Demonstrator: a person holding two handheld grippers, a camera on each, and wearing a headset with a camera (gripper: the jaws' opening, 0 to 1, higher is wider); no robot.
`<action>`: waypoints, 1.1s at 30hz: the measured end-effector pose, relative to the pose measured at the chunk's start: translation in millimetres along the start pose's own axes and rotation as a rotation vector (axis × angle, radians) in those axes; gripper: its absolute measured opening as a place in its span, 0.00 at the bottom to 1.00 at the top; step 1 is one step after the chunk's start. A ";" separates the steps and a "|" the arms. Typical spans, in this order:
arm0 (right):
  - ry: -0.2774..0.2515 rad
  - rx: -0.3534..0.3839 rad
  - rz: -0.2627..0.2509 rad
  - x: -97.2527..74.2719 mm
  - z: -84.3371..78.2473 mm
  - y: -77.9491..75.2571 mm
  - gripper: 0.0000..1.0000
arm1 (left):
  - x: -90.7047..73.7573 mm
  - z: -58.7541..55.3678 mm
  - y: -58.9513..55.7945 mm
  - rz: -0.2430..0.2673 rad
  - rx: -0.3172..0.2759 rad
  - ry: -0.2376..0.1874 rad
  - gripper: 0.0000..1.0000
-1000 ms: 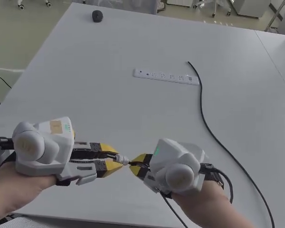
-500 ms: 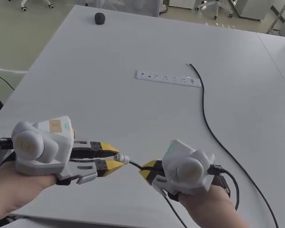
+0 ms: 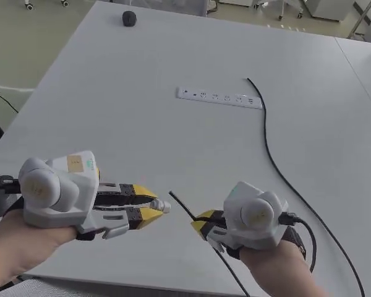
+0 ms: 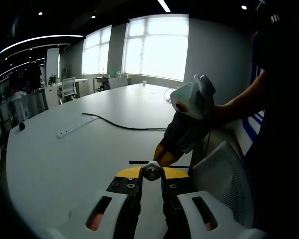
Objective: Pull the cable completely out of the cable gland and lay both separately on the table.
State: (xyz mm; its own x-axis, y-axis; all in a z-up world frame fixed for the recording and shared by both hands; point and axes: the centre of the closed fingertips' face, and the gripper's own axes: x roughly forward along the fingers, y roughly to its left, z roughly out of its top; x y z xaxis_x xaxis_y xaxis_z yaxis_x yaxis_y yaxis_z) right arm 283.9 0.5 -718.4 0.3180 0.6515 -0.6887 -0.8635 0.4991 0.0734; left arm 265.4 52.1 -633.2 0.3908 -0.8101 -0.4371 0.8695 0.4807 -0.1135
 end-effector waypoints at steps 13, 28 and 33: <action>0.020 -0.013 -0.040 3.9 5.5 -3.4 0.00 | -5.9 -9.0 5.9 -0.014 -0.002 -0.003 0.16; 0.009 0.063 -0.125 23.4 51.4 -37.0 0.00 | -19.7 -32.1 17.0 -0.054 0.018 -0.021 0.16; 0.024 0.042 -0.130 33.6 64.6 -40.5 0.00 | -23.9 -41.5 18.9 -0.067 0.004 -0.029 0.16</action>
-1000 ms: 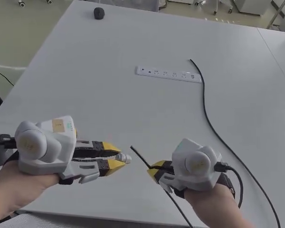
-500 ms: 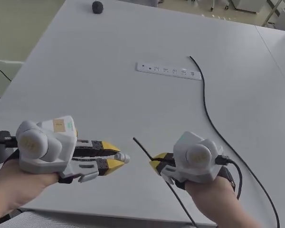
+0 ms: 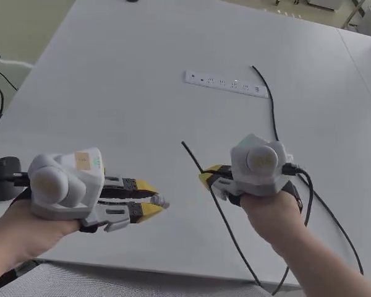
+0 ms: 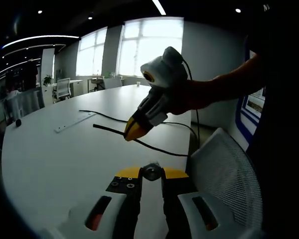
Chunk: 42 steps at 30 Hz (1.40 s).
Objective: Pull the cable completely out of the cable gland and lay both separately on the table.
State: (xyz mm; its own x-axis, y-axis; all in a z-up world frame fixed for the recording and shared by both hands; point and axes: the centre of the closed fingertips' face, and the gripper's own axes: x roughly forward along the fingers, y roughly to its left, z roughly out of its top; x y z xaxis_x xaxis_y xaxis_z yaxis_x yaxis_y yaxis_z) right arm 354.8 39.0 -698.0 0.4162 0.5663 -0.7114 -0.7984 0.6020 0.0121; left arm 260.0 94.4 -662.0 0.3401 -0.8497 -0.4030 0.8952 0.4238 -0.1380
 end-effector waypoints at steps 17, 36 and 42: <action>0.002 -0.088 0.026 51.1 55.3 7.6 0.00 | -14.8 -41.2 20.2 -0.004 -0.059 0.000 0.16; 0.029 -0.162 0.144 124.6 84.9 43.0 0.00 | -20.6 -93.3 49.6 0.021 -0.145 0.024 0.16; 0.087 -0.231 0.201 151.3 70.5 64.3 0.00 | -21.1 -113.4 52.9 0.045 -0.186 0.034 0.16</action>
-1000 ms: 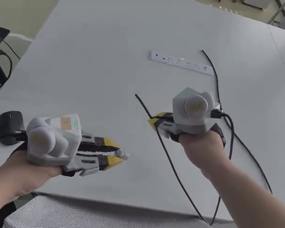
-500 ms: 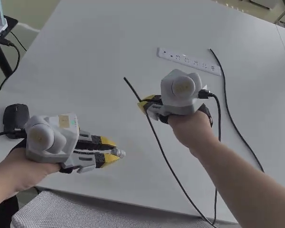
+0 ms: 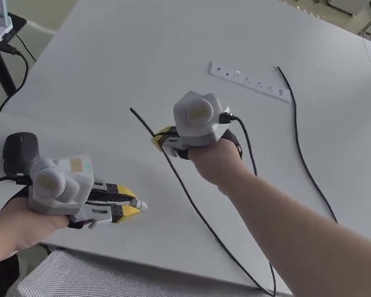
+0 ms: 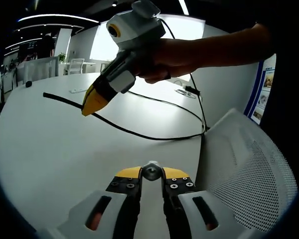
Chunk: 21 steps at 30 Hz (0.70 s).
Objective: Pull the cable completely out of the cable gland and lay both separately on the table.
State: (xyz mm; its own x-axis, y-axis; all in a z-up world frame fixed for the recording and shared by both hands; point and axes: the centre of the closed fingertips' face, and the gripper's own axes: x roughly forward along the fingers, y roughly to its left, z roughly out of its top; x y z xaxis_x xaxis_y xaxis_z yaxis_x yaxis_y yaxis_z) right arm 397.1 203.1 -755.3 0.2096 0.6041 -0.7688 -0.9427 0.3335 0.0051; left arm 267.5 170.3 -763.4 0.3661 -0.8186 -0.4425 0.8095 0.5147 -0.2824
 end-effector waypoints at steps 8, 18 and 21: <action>0.061 0.006 0.020 25.2 -8.2 15.1 0.00 | -2.1 -27.9 9.5 0.044 -0.049 0.010 0.16; 0.104 -0.045 0.020 42.1 -13.8 24.4 0.00 | -6.1 -41.3 21.6 0.070 -0.088 0.015 0.16; 0.123 -0.059 0.032 47.9 -17.2 26.4 0.00 | -4.8 -43.6 25.1 0.084 -0.090 0.011 0.16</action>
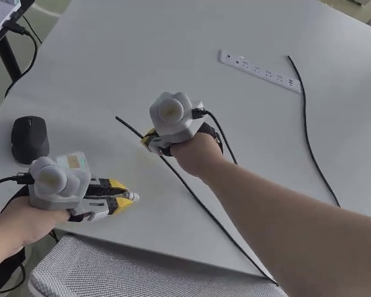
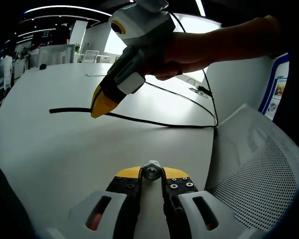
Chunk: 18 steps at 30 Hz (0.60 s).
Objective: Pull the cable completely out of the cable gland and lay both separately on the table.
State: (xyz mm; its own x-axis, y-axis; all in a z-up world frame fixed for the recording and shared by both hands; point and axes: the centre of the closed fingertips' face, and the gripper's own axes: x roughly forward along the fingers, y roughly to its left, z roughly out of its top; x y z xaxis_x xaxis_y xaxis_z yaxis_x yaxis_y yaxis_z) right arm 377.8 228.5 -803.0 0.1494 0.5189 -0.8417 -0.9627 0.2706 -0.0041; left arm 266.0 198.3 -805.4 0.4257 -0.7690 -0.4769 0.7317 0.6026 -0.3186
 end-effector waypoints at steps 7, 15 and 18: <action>0.027 -0.024 0.017 8.6 -2.8 2.7 0.00 | -0.5 1.1 6.7 0.017 -0.030 -0.018 0.16; 0.038 -0.029 0.021 12.0 -5.7 2.7 0.00 | -1.0 -2.4 8.6 0.017 -0.024 -0.006 0.16; 0.045 -0.041 0.013 13.8 -5.8 2.7 0.00 | -1.5 -3.5 8.5 0.018 -0.024 -0.003 0.16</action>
State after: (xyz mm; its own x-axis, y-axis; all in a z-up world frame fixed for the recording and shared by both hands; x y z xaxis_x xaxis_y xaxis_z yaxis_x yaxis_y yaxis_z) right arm 375.9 231.6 -817.7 0.1279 0.4850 -0.8651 -0.9729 0.2308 -0.0144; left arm 269.7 205.3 -810.3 0.4399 -0.7587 -0.4804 0.7111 0.6210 -0.3296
